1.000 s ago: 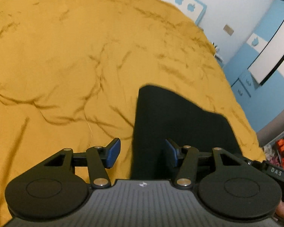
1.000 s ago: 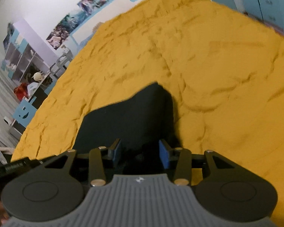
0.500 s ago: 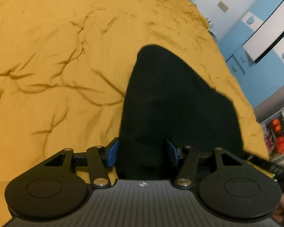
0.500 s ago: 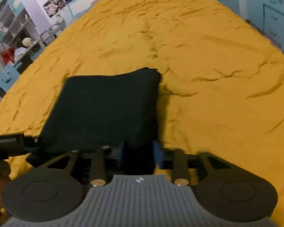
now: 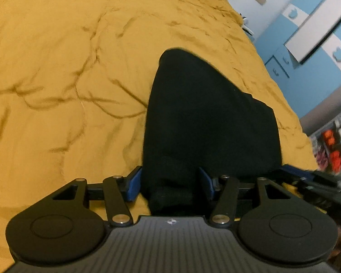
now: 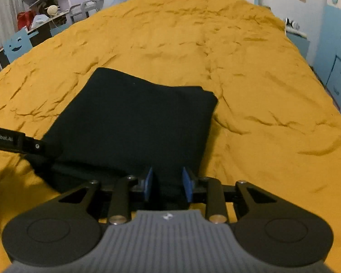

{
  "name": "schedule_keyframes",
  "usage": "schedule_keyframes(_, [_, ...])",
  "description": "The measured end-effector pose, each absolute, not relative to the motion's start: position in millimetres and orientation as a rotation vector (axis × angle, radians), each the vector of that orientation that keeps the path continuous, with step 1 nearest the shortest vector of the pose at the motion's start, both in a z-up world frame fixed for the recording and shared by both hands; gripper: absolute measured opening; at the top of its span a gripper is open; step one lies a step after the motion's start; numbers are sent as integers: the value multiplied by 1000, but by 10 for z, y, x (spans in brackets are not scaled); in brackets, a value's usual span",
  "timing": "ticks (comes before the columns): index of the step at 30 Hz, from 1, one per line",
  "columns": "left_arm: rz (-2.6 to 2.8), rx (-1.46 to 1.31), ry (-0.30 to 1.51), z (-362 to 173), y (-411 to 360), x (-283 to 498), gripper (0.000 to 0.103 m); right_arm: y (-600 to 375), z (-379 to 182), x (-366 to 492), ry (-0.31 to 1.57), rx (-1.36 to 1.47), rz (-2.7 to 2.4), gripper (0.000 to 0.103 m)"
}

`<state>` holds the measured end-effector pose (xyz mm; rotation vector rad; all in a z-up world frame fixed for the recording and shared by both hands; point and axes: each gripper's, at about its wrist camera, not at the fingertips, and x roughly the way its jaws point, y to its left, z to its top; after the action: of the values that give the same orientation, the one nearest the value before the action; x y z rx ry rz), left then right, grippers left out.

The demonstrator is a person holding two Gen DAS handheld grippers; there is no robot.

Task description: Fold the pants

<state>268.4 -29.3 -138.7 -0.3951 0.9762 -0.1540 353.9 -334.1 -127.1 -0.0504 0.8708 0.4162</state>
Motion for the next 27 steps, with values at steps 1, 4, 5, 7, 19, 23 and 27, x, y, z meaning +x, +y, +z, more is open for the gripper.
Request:
schedule_keyframes(1, [-145,-386,967,-1325,-239,2686,64,-3403,-1211,3508,864,-31,421,32])
schedule_keyframes(4, [-127,-392,944,-1188,-65,2731,64,-3628,-1069,3476,826,78,414,48])
schedule_keyframes(5, [-125,-402,936,-1147,-6,2754,64,-3709,-1042,3495,815,132,406,52])
schedule_keyframes(7, [-122,-423,927,-1088,90,2834,65,-3833,-1035,3563,809,231,399,52])
schedule_keyframes(19, [-182,-453,917,-1186,58,3088,70,-4025,-1374,3819,865,499,389,48])
schedule_keyframes(23, [-233,-299,827,-971,-226,3111,70,-3966,-1226,3710,830,420,410,44])
schedule_keyframes(27, [-389,-24,741,-619,-860,3400,72,-3884,-1224,3460,804,420,401,34])
